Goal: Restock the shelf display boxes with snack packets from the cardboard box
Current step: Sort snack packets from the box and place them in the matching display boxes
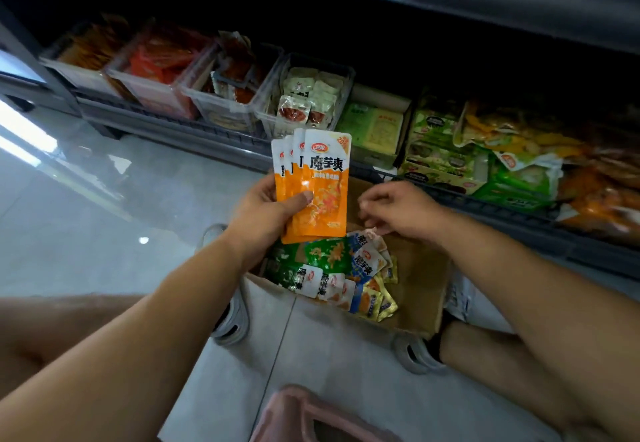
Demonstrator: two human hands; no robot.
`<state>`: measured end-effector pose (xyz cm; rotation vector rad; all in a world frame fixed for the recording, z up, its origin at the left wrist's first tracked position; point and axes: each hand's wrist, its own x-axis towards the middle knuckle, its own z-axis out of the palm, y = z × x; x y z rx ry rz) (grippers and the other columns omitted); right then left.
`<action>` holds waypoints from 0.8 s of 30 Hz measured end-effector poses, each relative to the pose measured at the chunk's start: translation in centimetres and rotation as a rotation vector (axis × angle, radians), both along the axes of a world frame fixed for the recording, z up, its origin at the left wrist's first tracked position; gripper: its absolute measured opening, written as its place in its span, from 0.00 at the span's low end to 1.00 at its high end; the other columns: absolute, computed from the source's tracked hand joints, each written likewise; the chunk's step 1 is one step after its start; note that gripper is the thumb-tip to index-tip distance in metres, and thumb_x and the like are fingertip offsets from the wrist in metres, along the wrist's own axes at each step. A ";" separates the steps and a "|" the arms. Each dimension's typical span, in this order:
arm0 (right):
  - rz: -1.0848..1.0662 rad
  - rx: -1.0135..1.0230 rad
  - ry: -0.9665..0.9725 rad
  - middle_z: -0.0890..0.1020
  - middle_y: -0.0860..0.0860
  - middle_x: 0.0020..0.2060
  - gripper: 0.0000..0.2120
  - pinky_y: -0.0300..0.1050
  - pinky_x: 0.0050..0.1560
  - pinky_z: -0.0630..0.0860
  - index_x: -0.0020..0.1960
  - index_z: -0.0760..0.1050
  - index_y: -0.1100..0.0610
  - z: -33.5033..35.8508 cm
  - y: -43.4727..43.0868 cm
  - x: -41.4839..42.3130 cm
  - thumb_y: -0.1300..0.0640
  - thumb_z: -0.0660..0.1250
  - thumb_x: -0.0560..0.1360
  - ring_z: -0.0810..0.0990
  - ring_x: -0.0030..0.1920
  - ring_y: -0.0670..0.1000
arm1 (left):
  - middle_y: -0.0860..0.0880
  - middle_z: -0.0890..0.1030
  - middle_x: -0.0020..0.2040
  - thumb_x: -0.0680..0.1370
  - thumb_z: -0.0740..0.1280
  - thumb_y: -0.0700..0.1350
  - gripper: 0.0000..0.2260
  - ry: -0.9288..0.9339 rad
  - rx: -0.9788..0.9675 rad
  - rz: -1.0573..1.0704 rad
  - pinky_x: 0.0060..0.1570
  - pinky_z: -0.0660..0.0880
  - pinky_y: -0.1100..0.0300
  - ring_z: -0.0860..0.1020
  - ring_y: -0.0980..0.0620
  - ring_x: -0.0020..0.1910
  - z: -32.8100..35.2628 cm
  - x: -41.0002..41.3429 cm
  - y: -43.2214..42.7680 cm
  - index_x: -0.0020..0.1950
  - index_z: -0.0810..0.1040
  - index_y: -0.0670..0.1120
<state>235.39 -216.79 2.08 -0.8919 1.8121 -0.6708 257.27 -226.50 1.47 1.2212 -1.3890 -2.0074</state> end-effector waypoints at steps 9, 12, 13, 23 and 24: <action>0.131 0.349 0.155 0.81 0.56 0.55 0.09 0.49 0.55 0.79 0.57 0.81 0.59 -13.5 4.6 2.1 0.60 0.71 0.77 0.80 0.51 0.53 | 0.46 0.86 0.57 0.78 0.73 0.43 0.18 -0.136 -0.008 0.101 0.50 0.84 0.46 0.87 0.46 0.52 -2.6 3.9 1.3 0.67 0.77 0.47; 0.157 0.458 0.219 0.82 0.58 0.57 0.13 0.51 0.59 0.79 0.56 0.82 0.61 -17.2 4.9 3.1 0.56 0.73 0.76 0.81 0.55 0.57 | 0.47 0.87 0.55 0.78 0.74 0.42 0.18 -0.162 0.013 0.182 0.43 0.84 0.54 0.87 0.48 0.50 -3.6 5.4 0.4 0.68 0.78 0.46; 0.158 0.483 0.230 0.82 0.59 0.56 0.15 0.51 0.59 0.78 0.57 0.82 0.62 -17.9 4.8 3.2 0.53 0.73 0.76 0.81 0.56 0.58 | 0.48 0.87 0.55 0.78 0.74 0.42 0.18 -0.167 0.021 0.196 0.42 0.84 0.55 0.87 0.48 0.49 -3.7 5.8 0.2 0.68 0.78 0.47; -0.074 0.465 0.096 0.81 0.57 0.46 0.09 0.49 0.50 0.80 0.50 0.82 0.60 -21.2 3.5 4.1 0.59 0.76 0.73 0.79 0.45 0.55 | 0.50 0.87 0.54 0.78 0.74 0.42 0.17 -0.158 0.077 0.284 0.42 0.84 0.57 0.87 0.49 0.50 -5.3 6.6 -0.4 0.67 0.78 0.47; -0.101 0.461 0.079 0.80 0.56 0.46 0.05 0.49 0.49 0.79 0.47 0.82 0.59 -21.3 3.5 4.1 0.60 0.76 0.73 0.78 0.45 0.56 | 0.50 0.87 0.55 0.78 0.74 0.43 0.18 -0.159 0.076 0.282 0.42 0.84 0.57 0.87 0.49 0.51 -5.4 6.6 -0.4 0.67 0.78 0.48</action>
